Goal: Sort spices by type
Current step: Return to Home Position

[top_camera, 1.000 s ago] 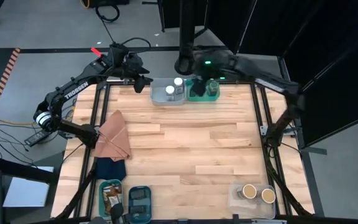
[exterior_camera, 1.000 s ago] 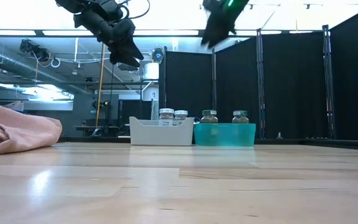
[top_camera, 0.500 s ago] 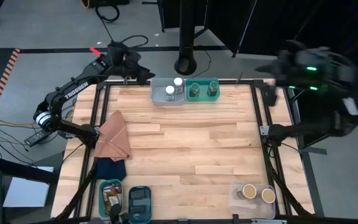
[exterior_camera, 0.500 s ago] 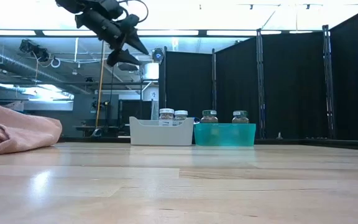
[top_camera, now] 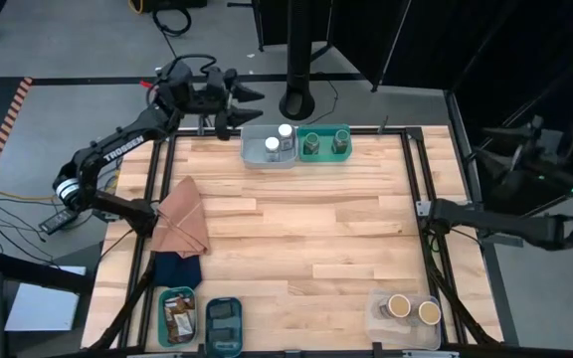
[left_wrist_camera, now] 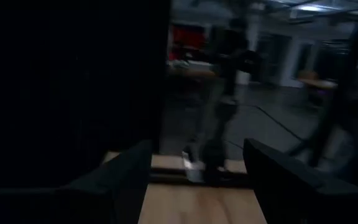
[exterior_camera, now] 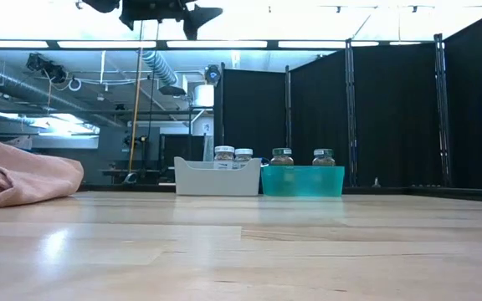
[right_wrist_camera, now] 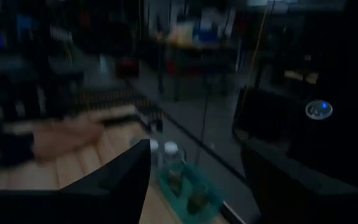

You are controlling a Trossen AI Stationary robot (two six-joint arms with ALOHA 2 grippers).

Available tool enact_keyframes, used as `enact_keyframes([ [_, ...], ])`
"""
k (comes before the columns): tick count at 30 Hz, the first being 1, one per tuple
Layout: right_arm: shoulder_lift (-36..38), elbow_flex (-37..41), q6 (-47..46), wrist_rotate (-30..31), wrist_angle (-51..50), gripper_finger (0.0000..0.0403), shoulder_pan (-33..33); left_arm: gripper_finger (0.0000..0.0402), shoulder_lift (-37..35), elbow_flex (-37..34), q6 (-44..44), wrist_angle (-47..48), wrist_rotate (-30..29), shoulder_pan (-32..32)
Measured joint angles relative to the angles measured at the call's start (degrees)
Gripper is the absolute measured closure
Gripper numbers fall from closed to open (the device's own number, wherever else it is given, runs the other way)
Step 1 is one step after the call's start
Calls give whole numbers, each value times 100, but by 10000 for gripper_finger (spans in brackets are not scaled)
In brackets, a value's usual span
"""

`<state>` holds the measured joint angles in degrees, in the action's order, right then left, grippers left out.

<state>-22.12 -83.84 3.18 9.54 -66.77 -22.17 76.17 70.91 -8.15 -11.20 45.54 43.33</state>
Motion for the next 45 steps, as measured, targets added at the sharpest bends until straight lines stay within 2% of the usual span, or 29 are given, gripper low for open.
enact_keyframes([
  [2, 576, 653, -133, -2, 533, 146, 0, 144, -35, 0, -1, 287, 175, -3],
  [6, 1490, 1869, -531, -18, 1376, 148, 0, 144, -80, 0, -27, 359, 158, -170],
  [10, 2040, 2797, -840, -117, 1910, 147, -2, 144, -283, -73, 51, 201, -43, -426],
  [12, 2182, 3181, -978, -174, 2023, 146, 0, 144, -478, -441, 34, -56, -280, -551],
  [16, 2162, 3751, -1215, -250, 2197, 148, 0, 144, -1139, -1806, -595, -1289, -897, -645],
  [21, 2151, 4617, -1534, -1081, 2946, 146, 0, 144, -2056, -3751, -1979, -3723, -1310, -658],
  [26, 2150, 5643, -2066, -1541, 3932, 148, 0, 144, -2466, -5005, -2756, -4776, -1428, -854],
  [33, 2152, 6952, -2365, -2020, 5631, 147, 13, 144, -2532, -5694, -3114, -5319, -1550, -1187],
  [37, 2150, 7271, -2669, -2144, 5794, 148, 165, 144, -2527, -5922, -3118, -5639, -1571, -1299],
  [45, 2152, 7308, -2716, -1990, 5685, 148, 693, 144, -2527, -6433, -3112, -5890, -1869, -1505],
])
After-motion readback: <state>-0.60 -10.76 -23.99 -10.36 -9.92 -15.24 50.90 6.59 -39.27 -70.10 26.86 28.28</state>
